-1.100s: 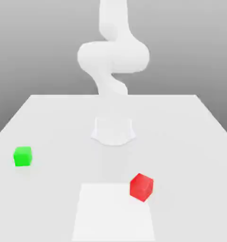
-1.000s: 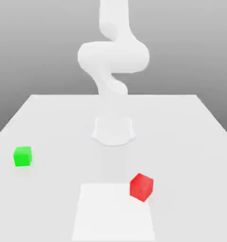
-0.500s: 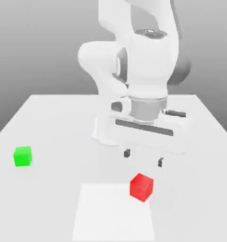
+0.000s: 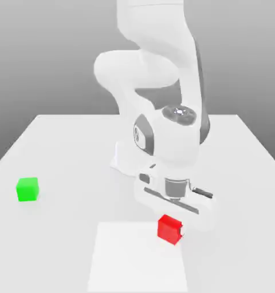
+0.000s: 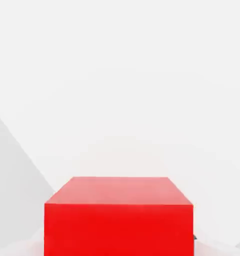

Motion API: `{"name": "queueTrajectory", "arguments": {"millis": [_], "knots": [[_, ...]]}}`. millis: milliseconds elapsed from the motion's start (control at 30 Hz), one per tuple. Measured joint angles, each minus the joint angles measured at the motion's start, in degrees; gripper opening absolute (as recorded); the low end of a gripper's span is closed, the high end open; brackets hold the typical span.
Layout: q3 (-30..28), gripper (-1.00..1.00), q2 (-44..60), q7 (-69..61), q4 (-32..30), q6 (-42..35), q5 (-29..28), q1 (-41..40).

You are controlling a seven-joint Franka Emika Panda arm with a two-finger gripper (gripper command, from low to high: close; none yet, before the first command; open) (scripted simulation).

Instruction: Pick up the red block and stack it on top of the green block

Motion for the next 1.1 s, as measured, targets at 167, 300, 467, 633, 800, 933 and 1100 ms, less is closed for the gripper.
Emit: {"name": "queueTrajectory", "arguments": {"millis": [167, 300, 467, 633, 800, 933, 1100], "knots": [[4.52, -1.00, -8.66, -7.87, -1.37, -6.97, 10.94, -1.55], [3.12, -1.00, -14.95, -9.39, -2.28, -12.36, 15.22, -3.33], [-3.21, -1.00, -17.17, 0.76, -1.94, -14.86, 13.62, -14.34], [-9.67, -1.00, -18.86, 10.72, -1.77, -16.59, 11.64, -24.51], [-16.22, -1.00, -20.67, 20.55, -1.78, -18.27, 9.64, -34.91], [-21.52, -1.00, -20.94, 28.08, -1.52, -18.76, 8.54, -43.10], [-24.35, -1.00, -10.38, 27.26, 0.05, -10.27, 16.06, -46.50]]}}
